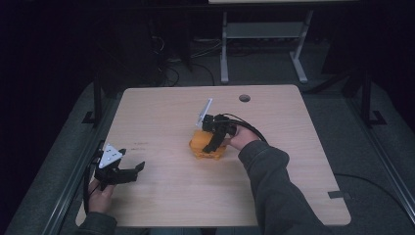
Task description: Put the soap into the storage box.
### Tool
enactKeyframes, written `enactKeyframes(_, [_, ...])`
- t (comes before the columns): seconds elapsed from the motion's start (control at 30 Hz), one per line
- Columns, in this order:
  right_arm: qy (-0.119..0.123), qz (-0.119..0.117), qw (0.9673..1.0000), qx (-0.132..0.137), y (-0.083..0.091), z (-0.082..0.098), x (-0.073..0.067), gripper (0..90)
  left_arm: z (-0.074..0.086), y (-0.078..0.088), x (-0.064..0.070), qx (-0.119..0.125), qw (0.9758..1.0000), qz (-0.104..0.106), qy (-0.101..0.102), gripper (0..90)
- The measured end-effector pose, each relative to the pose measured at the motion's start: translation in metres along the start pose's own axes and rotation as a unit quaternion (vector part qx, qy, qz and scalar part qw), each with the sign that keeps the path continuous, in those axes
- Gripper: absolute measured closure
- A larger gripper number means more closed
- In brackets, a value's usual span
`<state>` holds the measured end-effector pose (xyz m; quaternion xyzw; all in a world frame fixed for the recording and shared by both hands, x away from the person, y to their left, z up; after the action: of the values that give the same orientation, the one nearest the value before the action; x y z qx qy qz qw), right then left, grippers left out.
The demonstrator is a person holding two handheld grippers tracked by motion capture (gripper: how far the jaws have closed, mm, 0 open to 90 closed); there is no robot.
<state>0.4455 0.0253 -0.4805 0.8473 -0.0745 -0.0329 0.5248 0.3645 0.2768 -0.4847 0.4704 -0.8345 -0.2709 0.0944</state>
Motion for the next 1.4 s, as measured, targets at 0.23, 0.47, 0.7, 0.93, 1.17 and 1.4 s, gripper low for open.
enactKeyframes(0.23, [0.000,0.002,1.0000,0.000,0.0000,0.0002,-0.0010,20.1,0.0001,0.0000,0.0002,-0.002,1.0000,0.000,0.000,14.0])
enactKeyframes(0.47, [-0.007,0.000,1.0000,0.004,-0.0005,0.0007,-0.0014,19.8,0.0002,-0.0002,0.0008,-0.001,1.0000,0.001,-0.001,14.1])
enactKeyframes(0.7, [-0.015,-0.005,0.9999,0.001,-0.0008,0.0014,-0.0021,19.2,0.0002,-0.0004,0.0010,-0.002,1.0000,0.001,0.000,14.1])
enactKeyframes(0.93, [-0.019,-0.004,0.9998,0.004,-0.0002,0.0020,-0.0019,18.0,0.0002,-0.0006,0.0012,-0.002,1.0000,0.002,0.000,14.1])
enactKeyframes(1.17, [-0.023,-0.002,0.9997,0.007,0.0035,0.0032,-0.0018,17.4,0.0006,-0.0007,0.0012,-0.004,1.0000,0.002,-0.002,14.1])
enactKeyframes(1.4, [-0.025,0.002,0.9996,0.015,0.0085,0.0040,-0.0020,17.3,0.0003,-0.0009,0.0016,-0.003,1.0000,0.002,-0.002,14.1])
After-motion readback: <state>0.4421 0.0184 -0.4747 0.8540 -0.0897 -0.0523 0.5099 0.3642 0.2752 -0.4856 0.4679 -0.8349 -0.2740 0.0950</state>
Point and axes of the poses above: each handheld gripper's, and its own axes: y roughly backward along the jaws, z roughly out of its underside, x roughly to its right, the point moved 10 cm from there along -y, roughly forward along the jaws, and after that the axes turned 1 degree about z, right-handed, at the moved point
